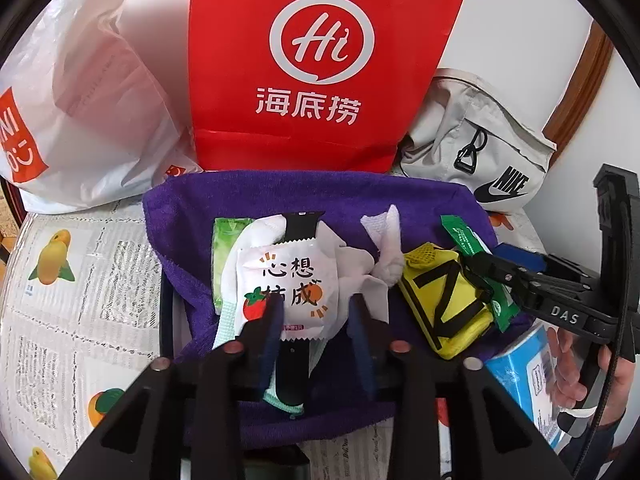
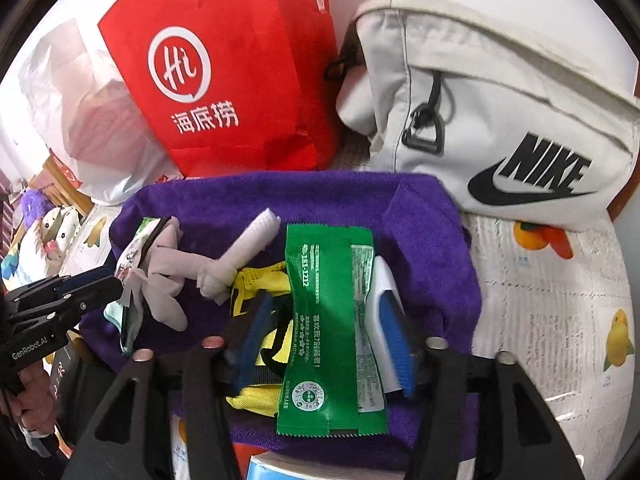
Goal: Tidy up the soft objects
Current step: 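Open both tools to drop the white and green packets onto the towel, then grasp the black watch strap with the right tool while the left tool moves back over the sheet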
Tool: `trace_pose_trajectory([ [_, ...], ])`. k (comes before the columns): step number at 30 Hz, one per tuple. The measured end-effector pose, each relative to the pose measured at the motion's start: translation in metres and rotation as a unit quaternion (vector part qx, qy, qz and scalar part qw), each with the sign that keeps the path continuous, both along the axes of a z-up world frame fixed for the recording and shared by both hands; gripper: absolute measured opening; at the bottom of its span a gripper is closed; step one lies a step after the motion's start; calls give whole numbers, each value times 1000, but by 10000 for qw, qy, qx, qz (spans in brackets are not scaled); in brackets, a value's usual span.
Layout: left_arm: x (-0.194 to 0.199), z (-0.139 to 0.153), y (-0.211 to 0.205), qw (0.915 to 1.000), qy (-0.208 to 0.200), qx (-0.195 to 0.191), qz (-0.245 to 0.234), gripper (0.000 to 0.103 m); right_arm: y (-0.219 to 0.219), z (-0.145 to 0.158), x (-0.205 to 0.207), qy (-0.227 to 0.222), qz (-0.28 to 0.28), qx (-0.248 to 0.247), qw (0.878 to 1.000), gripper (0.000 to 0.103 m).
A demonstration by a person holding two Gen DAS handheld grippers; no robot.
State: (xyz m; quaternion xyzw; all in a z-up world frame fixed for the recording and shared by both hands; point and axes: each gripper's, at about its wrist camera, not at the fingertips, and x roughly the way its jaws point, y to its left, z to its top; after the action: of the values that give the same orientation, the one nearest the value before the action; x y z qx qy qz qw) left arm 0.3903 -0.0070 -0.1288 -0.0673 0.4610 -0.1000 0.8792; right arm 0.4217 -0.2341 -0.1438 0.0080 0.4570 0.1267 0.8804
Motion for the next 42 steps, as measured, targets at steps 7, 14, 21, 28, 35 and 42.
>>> trace_pose_trajectory([
  [7, -22, 14, 13, 9999, -20, 109, 102, 43, 4, 26, -16, -292, -47, 4, 9996, 71],
  [14, -61, 37, 34, 9993, -207, 202, 220, 47, 20, 54, -73, -643, 6, 198, 9977, 71],
  [21, -106, 44, 51, 9989, -287, 179, 329, 47, 33, 48, -153, -463, -41, 320, 9984, 65],
  [28, -147, 32, 63, 9989, -245, 100, 379, 48, 52, 20, -224, -170, -5, 179, 9997, 58],
  [35, -173, 15, 78, 9990, -149, -5, 414, 48, 72, -21, -250, 181, -226, 257, 9993, 46],
  [42, -188, 4, 88, 9993, -83, -117, 343, 48, 88, -51, -233, 310, -460, -228, 9982, 44],
])
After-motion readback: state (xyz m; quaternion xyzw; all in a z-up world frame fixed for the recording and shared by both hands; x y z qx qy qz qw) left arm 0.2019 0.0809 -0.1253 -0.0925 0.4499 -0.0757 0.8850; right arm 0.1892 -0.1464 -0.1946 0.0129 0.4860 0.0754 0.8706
